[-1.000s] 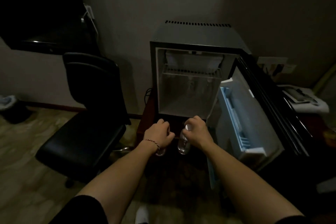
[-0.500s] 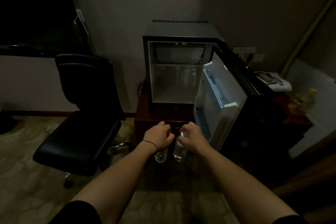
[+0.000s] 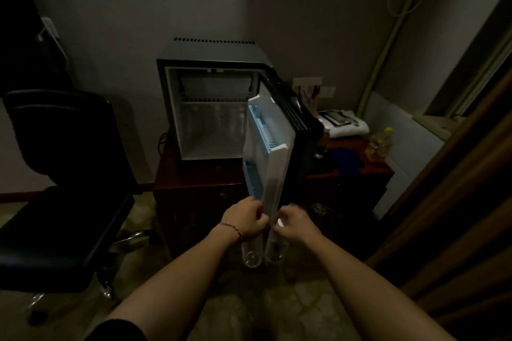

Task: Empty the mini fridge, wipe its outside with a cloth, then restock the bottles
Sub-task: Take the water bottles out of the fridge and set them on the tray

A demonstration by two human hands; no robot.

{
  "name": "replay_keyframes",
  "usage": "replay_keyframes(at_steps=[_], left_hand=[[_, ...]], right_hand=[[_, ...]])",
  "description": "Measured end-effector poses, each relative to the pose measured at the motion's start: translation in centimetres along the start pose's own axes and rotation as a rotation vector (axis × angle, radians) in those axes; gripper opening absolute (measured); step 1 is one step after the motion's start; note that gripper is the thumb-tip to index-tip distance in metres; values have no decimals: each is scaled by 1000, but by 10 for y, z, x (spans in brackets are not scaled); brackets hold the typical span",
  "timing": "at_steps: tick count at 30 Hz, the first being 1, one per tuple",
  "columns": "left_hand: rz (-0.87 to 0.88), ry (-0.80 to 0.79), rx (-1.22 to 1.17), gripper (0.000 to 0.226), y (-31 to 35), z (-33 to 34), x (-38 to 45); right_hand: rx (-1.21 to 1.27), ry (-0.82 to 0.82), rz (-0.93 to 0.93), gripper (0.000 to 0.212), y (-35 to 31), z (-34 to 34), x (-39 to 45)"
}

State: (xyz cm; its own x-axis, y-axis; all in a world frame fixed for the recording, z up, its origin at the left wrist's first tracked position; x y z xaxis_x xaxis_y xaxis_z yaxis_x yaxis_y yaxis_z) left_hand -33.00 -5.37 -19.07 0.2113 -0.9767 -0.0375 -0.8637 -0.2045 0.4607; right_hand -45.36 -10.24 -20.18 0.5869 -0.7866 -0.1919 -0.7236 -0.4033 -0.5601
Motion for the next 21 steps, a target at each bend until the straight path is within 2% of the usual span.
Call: replay_keyframes(at_steps=[4,11,15,21], left_hand=[[15,-30,-33,19,43,14,12],[-117,-50,-118,10,113,69,31],[-107,32,-132,10,163,75,59],[-155,100,-1,13,202,70,113]], right_hand=[[-74,-49,-9,20,44,-28,-2],[-100,-41,-36,20,115,-97,9],[-134,11,-54,27,144,-132,20],[-67,73,-28,24,186,-177,40]])
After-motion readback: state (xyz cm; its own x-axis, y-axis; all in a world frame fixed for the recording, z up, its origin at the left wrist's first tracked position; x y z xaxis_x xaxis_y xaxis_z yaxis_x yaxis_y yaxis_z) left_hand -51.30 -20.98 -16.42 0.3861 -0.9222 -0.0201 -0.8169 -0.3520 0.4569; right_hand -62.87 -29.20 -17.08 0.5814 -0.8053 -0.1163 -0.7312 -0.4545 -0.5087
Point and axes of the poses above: each hand's wrist, its own x-axis towards the middle knuckle, its own z-axis out of the palm, y = z × x, the point moved 9 cm from there along x, towards the middle knuckle, and after that the axes turned 1 degree about -z, right-handed, at the moved point
